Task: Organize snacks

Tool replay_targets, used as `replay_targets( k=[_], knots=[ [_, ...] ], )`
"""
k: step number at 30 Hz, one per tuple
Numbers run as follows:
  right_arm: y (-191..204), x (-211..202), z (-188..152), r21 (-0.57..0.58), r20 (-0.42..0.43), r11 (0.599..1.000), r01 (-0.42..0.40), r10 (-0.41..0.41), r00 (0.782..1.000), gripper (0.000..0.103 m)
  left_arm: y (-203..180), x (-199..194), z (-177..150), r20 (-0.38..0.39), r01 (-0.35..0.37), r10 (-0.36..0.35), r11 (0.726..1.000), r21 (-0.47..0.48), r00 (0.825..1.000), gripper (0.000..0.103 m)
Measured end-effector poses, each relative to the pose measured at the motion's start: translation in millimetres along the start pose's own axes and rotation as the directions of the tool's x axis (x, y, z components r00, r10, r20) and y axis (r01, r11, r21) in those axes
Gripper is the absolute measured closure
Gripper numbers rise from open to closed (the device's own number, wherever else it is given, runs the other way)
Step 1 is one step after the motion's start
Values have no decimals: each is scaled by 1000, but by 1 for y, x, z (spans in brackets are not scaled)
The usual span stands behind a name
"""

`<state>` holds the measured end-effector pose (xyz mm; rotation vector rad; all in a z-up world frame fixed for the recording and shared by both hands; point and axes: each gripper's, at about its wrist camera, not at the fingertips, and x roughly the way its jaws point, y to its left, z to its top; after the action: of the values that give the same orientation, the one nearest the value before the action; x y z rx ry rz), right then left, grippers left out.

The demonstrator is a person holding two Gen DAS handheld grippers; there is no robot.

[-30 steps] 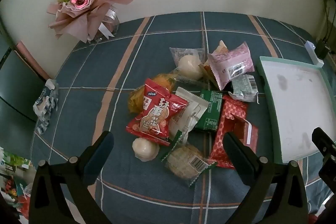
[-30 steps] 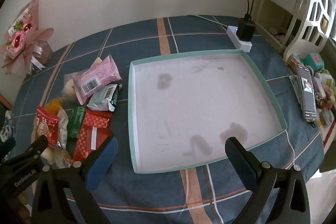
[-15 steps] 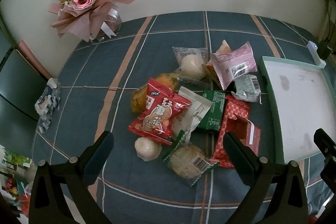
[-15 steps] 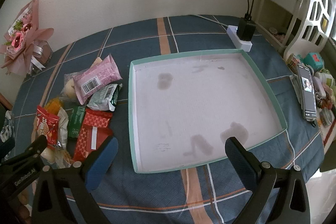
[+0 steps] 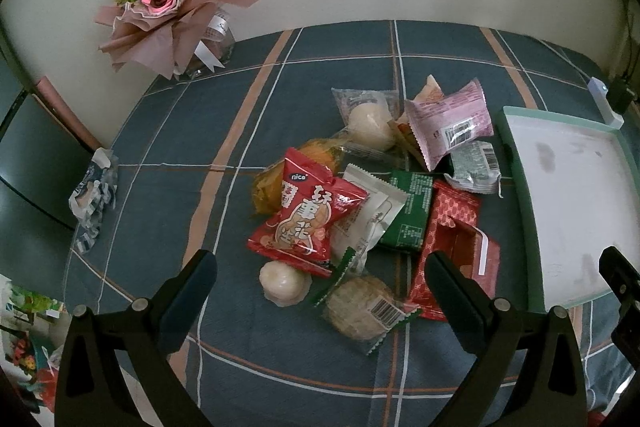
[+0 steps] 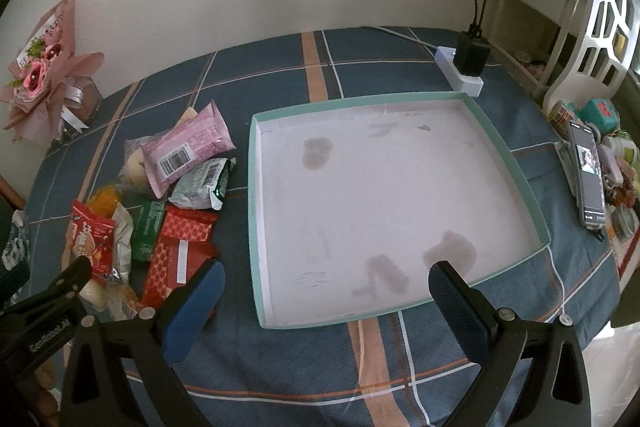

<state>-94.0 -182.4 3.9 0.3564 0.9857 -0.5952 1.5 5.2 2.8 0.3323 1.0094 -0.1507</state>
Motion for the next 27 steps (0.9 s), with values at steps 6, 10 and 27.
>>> replay_targets(
  k=[6, 10, 27],
  knots=[
    [1, 0, 0, 0, 0, 1000, 1, -1, 1000, 0, -2, 1, 1, -5, -10, 10, 1000, 0, 1000, 0],
    [1, 0, 0, 1, 0, 1000, 0, 0, 1000, 0, -2, 1, 1, -4, -9, 9, 1000, 1, 1000, 0],
    [1, 0, -1, 1, -1, 1000, -1, 1, 1000, 0, 0, 1, 0, -5, -11, 11, 1000, 2, 1000, 0]
  ],
)
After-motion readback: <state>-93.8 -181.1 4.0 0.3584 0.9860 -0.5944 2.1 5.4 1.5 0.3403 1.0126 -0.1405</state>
